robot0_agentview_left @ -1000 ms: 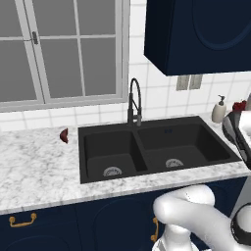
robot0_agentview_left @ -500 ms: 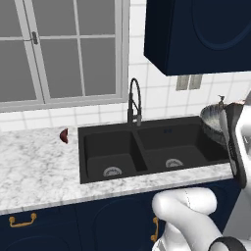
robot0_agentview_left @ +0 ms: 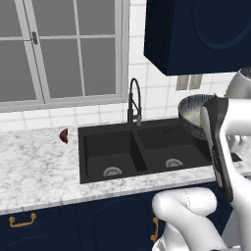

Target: Pick the lemon wedge from the sink and place it in the bowl. Then pick the bowl and place it in the microwave. Then close the microwave door and press the start button.

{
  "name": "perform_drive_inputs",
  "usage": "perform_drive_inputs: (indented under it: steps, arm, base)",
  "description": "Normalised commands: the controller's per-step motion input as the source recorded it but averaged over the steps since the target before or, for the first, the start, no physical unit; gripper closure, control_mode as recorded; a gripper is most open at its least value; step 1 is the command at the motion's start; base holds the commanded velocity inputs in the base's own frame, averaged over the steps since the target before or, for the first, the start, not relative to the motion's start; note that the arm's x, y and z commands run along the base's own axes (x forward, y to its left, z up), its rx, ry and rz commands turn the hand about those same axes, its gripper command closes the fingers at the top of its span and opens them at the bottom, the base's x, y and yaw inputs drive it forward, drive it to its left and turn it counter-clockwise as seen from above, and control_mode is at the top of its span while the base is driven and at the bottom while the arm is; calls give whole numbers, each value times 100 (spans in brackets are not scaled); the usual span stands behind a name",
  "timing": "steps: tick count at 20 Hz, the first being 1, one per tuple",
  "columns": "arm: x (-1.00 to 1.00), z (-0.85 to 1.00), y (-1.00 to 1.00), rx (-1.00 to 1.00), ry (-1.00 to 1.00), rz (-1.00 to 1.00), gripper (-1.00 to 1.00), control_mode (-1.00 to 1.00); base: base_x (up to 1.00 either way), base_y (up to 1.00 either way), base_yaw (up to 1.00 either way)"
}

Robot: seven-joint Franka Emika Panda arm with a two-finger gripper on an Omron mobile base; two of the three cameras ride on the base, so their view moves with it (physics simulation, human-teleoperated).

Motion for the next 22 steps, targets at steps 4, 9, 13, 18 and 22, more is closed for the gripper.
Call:
perform_drive_inputs:
  steps: [4,9,13,18,22]
  arm:
    - [0,2,75,0,0,0,100,-100]
    - [-5,12,40,0,0,1,100,-100]
    - [0,0,0,0,0,0,100,100]
    - [0,0,0,0,0,0,100,100]
    - [0,0,0,0,0,0,100,100]
  base:
    - [0,0,0]
    - [0,0,0]
    - [-52,4,0]
    - [-93,-61,-10]
    - [-23,-48,-60]
